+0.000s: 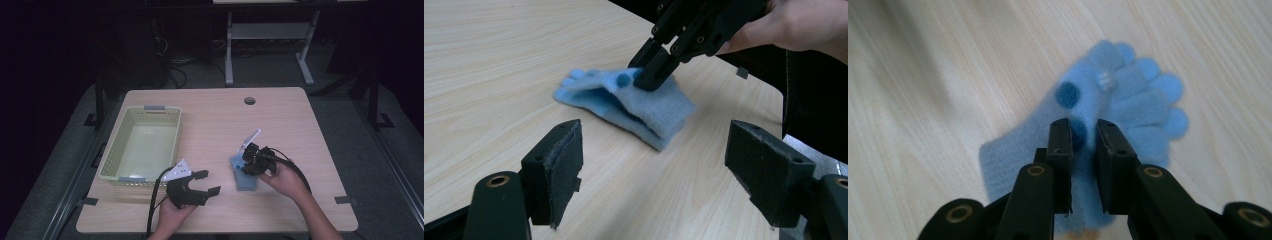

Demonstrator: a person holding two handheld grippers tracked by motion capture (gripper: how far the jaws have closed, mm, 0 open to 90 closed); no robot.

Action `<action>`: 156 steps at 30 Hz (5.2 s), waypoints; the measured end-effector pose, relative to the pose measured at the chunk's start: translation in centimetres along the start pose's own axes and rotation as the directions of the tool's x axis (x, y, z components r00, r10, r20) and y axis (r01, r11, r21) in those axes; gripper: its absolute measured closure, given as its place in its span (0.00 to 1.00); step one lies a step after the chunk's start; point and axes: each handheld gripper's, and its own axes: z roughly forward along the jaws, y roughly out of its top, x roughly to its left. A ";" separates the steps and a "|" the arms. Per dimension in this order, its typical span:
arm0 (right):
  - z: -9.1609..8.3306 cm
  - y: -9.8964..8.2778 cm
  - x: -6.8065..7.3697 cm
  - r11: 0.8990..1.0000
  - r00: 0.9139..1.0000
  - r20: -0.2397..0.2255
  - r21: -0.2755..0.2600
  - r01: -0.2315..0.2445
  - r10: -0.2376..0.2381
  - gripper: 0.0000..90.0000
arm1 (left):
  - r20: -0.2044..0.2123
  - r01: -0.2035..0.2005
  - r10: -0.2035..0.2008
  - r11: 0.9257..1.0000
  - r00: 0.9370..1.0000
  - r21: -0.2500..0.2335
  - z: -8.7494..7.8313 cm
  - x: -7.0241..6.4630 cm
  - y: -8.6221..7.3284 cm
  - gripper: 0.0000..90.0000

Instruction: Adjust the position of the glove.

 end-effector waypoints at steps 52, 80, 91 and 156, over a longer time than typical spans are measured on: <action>-0.6 -4.1 -1.2 0.929 0.949 -0.030 -0.194 -0.314 0.315 0.55 | -0.014 0.058 -0.058 0.998 0.998 0.009 0.7 0.2 -0.1 0.26; -0.3 -8.7 -1.3 0.742 0.805 -0.252 -0.313 -0.593 0.538 0.41 | -0.078 0.311 -0.304 0.944 0.950 0.107 6.5 0.0 2.1 0.29; 0.0 -9.3 -1.2 0.709 0.770 -0.318 -0.305 -0.636 0.553 0.46 | -0.076 0.456 -0.450 0.877 0.890 0.150 8.1 1.4 1.5 0.35; 2.9 -9.0 -0.3 0.624 0.657 -0.475 -0.252 -0.739 0.586 0.84 | 0.064 0.598 -0.611 0.788 0.789 0.149 9.8 2.7 -0.4 0.80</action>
